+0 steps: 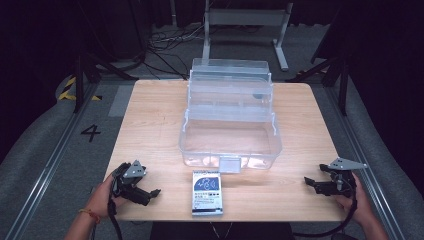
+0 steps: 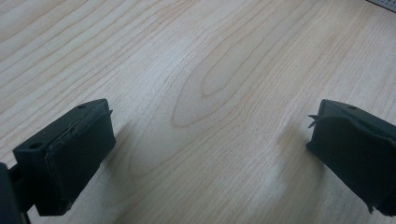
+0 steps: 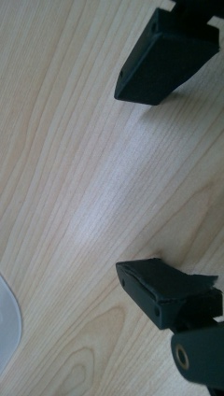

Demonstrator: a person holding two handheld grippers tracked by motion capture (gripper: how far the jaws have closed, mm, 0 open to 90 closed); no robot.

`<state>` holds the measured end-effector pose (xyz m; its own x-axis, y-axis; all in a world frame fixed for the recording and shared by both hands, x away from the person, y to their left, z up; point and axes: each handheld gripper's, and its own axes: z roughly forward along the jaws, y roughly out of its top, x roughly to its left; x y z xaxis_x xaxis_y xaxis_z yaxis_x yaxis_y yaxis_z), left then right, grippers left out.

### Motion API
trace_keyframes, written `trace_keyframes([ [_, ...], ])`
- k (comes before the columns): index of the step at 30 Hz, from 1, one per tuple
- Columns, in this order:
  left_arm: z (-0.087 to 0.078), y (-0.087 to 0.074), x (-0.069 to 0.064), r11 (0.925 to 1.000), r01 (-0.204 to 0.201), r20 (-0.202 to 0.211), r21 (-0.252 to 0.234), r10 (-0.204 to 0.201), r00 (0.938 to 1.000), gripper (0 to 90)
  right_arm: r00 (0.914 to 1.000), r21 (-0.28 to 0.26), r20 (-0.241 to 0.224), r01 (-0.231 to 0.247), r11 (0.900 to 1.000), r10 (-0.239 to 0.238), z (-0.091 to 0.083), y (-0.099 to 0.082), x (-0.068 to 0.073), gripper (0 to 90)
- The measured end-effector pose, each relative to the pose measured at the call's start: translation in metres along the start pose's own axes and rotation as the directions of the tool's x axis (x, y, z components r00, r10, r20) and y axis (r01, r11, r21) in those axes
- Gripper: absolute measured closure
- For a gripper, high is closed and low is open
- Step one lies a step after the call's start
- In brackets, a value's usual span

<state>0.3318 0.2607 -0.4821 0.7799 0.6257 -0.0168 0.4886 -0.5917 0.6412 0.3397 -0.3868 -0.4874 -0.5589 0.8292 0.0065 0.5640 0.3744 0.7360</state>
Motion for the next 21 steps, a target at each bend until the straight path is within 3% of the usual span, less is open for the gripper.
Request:
trace_keyframes([
  [4, 0.001, -0.001, -0.002, 0.9998, 0.008, -0.008, -0.019, -0.008, 0.9999, 0.5, 1.0000, 0.001, 0.006, -0.003, 1.0000, 0.003, 0.000, 0.001, 0.002, 14.8],
  [6, 0.000, -0.002, -0.006, 0.9994, 0.027, -0.026, -0.020, -0.027, 0.9993, 0.6, 0.9997, 0.004, 0.004, 0.022, 0.9997, -0.022, 0.000, 0.002, 0.005, 14.8],
  [8, -0.001, -0.002, -0.013, 0.9994, 0.035, -0.024, -0.005, -0.035, 0.9991, 0.6, 0.9970, -0.009, 0.030, 0.072, 0.9974, -0.071, 0.000, 0.002, 0.010, 14.7],
  [9, -0.001, -0.002, -0.015, 0.9996, 0.028, -0.022, 0.003, -0.028, 0.9994, 0.6, 0.9945, -0.004, 0.048, 0.094, 0.9956, -0.094, -0.001, 0.003, 0.013, 15.0],
  [14, 0.000, 0.002, -0.036, 0.9996, -0.014, 0.004, 0.027, 0.014, 0.9999, 0.6, 0.9980, 0.068, 0.020, 0.058, 0.9960, -0.060, 0.003, 0.014, 0.025, 16.0],
  [16, 0.002, 0.007, -0.049, 0.9966, -0.068, 0.048, 0.045, 0.066, 0.9966, 0.6, 0.9975, 0.077, 0.004, 0.070, 0.9946, -0.071, 0.005, 0.017, 0.034, 15.9],
  [18, 0.006, 0.012, -0.061, 0.9963, -0.068, 0.049, 0.054, 0.065, 0.9967, 0.6, 0.9967, 0.086, -0.012, 0.081, 0.9930, -0.080, 0.008, 0.020, 0.045, 16.0],
  [21, 0.013, 0.021, -0.078, 0.9940, -0.091, 0.069, 0.062, 0.086, 0.9939, 0.8, 0.9911, 0.095, -0.009, 0.133, 0.9866, -0.132, 0.012, 0.027, 0.066, 17.0],
])
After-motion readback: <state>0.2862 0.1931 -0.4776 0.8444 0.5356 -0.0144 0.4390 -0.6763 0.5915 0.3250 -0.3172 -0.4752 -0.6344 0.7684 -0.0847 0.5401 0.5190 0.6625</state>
